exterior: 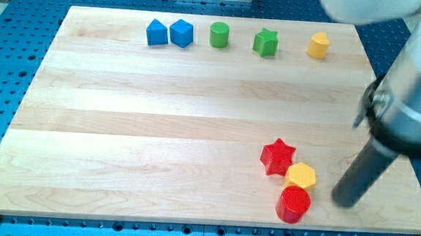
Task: Move red circle towards top left corner
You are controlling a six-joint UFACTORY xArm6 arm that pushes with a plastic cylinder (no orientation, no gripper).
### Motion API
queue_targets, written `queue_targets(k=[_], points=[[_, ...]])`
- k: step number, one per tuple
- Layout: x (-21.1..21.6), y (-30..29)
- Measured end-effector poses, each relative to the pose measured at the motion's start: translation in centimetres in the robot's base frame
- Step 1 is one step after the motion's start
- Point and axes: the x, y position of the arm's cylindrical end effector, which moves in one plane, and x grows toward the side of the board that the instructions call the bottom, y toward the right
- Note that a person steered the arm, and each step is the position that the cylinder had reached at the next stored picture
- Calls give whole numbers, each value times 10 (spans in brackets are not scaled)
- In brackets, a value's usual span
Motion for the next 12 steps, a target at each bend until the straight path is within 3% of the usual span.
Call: queue_targets(k=[2, 4, 5, 6, 8, 9, 10, 11, 12], points=[[-3, -104], [-119, -202], [-80, -138], [-63, -125], [-89, -271], [-51, -211], [-28, -245], [-49, -309], [-110, -309]])
